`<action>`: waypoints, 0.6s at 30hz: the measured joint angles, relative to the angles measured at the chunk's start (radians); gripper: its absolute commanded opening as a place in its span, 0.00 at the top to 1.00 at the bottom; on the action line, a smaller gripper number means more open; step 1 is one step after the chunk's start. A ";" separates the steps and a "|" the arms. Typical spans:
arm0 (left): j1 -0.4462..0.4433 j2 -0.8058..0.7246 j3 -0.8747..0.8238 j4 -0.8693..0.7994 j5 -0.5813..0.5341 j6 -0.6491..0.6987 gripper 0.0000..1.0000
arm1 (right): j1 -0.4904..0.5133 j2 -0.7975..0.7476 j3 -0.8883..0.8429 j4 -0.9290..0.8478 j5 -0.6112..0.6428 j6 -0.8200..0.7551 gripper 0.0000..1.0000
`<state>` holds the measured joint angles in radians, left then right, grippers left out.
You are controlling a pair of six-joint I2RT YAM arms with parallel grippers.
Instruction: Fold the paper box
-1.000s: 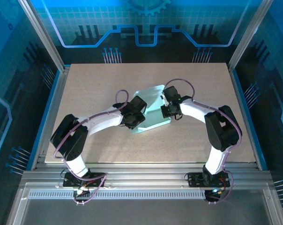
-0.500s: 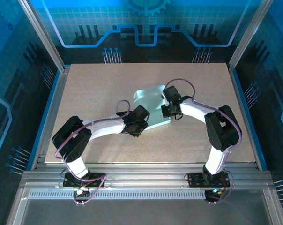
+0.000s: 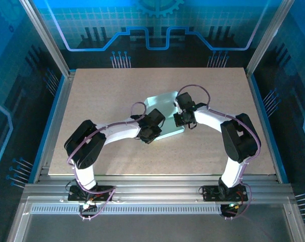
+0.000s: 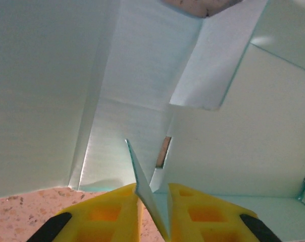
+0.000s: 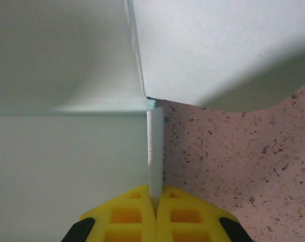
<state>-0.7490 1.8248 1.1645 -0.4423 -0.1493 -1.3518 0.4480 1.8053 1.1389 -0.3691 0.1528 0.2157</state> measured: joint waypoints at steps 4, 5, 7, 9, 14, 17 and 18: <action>0.002 0.004 0.032 -0.017 0.014 0.078 0.83 | 0.000 -0.001 0.000 -0.001 -0.004 -0.015 1.00; 0.004 0.005 0.035 -0.017 0.020 0.094 0.84 | 0.000 -0.001 0.000 -0.001 -0.004 -0.018 1.00; 0.009 0.009 0.040 -0.018 0.039 0.132 0.84 | 0.000 -0.001 0.000 -0.002 -0.006 -0.024 1.00; 0.014 0.019 0.046 -0.025 0.056 0.168 0.84 | -0.002 -0.002 0.000 -0.003 -0.011 -0.031 1.00; 0.024 0.057 0.080 -0.045 0.100 0.256 0.87 | -0.004 -0.005 0.000 -0.008 -0.021 -0.043 1.00; 0.027 0.077 0.102 -0.063 0.129 0.312 0.88 | -0.004 -0.005 0.000 -0.008 -0.022 -0.051 1.00; 0.029 0.081 0.111 -0.073 0.138 0.335 0.88 | -0.004 -0.005 0.000 -0.008 -0.022 -0.053 1.00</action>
<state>-0.7204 1.9060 1.2751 -0.5156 -0.0109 -1.0164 0.4438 1.8008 1.1385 -0.3771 0.1307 0.1627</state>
